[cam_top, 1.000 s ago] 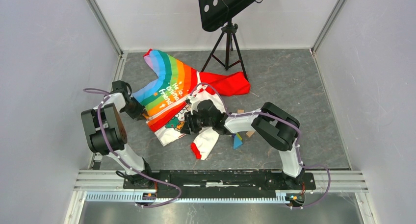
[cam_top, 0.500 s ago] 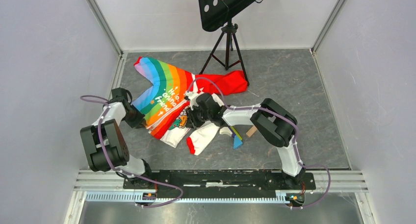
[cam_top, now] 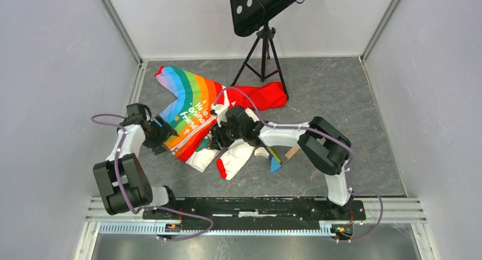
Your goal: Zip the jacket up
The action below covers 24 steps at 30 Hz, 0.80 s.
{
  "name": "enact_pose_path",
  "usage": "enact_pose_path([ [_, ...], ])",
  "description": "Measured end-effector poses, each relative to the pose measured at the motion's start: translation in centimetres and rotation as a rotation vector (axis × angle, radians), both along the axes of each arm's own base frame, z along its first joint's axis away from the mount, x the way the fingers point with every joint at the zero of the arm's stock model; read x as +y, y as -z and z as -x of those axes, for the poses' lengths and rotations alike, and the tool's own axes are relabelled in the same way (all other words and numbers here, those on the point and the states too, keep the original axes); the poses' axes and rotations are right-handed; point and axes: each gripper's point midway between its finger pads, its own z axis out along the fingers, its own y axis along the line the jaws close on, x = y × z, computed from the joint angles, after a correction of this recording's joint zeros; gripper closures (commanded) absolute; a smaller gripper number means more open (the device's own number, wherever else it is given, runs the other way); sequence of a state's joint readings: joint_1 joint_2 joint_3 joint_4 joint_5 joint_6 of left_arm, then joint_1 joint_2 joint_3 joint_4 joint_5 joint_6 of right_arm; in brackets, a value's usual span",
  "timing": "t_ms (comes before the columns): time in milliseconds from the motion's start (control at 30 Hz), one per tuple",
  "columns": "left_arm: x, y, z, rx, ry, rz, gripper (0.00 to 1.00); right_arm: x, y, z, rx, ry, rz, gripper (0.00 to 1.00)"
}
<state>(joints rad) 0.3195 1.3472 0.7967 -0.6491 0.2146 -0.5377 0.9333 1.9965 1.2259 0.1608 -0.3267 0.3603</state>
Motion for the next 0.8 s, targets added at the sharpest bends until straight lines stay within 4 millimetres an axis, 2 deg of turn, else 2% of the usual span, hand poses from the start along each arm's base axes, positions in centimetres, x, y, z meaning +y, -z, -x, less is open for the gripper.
enact_pose_path([
  [133, -0.8, 0.1, 0.5, 0.004, 0.005, 0.037, 0.12, 1.3, -2.4, 0.9, -0.052, -0.018, -0.049, 0.24],
  [200, -0.6, -0.1, 0.4, 0.004, 0.005, 0.025, 0.10, 2.2, -2.8, 1.6, -0.111, -0.033, -0.049, 0.19],
  [267, 0.0, -0.6, 0.2, -0.010, -0.002, -0.009, 0.10, 3.0, -2.9, 2.3, -0.183, -0.054, -0.026, 0.19],
  [333, 0.5, -1.4, 0.0, -0.036, -0.011, -0.041, 0.14, 4.6, -3.2, 2.9, -0.255, -0.084, -0.004, 0.18],
  [467, 0.9, -2.5, -0.8, -0.080, -0.014, -0.061, 0.16, 9.2, -4.2, 2.4, -0.416, -0.100, 0.040, 0.17],
  [533, 0.8, -2.2, -0.8, -0.071, -0.013, -0.056, 0.16, 10.5, -4.2, 2.5, -0.485, -0.104, 0.066, 0.17],
  [800, 1.2, -1.0, -0.6, -0.024, -0.023, -0.055, 0.17, 10.9, -0.8, 3.6, -0.606, -0.125, 0.185, 0.19],
])
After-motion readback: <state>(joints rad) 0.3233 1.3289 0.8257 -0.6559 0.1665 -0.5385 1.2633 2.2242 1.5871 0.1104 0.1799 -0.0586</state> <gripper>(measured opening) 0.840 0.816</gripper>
